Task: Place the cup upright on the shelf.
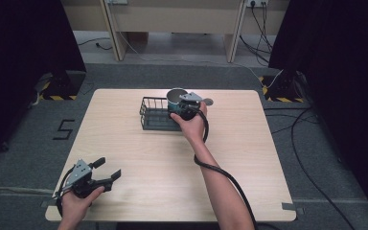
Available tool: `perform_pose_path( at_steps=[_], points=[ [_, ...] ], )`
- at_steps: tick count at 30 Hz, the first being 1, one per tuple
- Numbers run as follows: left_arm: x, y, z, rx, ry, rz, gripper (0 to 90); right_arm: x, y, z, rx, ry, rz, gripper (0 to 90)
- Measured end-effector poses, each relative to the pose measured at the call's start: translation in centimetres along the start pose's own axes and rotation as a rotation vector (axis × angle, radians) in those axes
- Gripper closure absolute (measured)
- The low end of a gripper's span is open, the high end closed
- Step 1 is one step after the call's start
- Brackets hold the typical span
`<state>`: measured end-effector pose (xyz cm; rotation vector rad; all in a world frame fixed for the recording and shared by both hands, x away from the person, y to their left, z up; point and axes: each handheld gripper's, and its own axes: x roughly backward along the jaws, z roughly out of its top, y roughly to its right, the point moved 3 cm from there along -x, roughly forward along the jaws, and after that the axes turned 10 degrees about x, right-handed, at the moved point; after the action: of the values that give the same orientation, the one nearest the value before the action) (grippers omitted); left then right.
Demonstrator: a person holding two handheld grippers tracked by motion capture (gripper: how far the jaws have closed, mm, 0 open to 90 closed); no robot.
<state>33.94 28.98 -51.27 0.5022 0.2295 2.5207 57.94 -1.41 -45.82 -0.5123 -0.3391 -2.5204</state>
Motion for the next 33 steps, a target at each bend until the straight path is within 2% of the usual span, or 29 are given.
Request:
perform_pose_path(
  at_steps=[4, 12, 18, 33],
  points=[
    [0.0, 0.0, 0.0, 0.0, 0.001, 0.0, 14.8, 0.5, 0.0, -0.2, -0.012, -0.003, 0.008, 14.6],
    [-0.1, 0.0, 0.0, -0.002, -0.001, 0.002, 14.8, 1.8, 0.1, -0.1, 0.006, 0.001, 0.018, 14.6],
    [0.0, 0.1, 0.0, -0.005, -0.001, 0.003, 14.8, 2.5, 0.3, -0.3, -0.002, -0.026, 0.031, 14.6],
    [0.0, 0.1, 0.0, -0.008, -0.001, 0.007, 14.8, 5.4, 1.3, -0.6, -0.007, 0.014, 0.044, 14.8]
  ],
)
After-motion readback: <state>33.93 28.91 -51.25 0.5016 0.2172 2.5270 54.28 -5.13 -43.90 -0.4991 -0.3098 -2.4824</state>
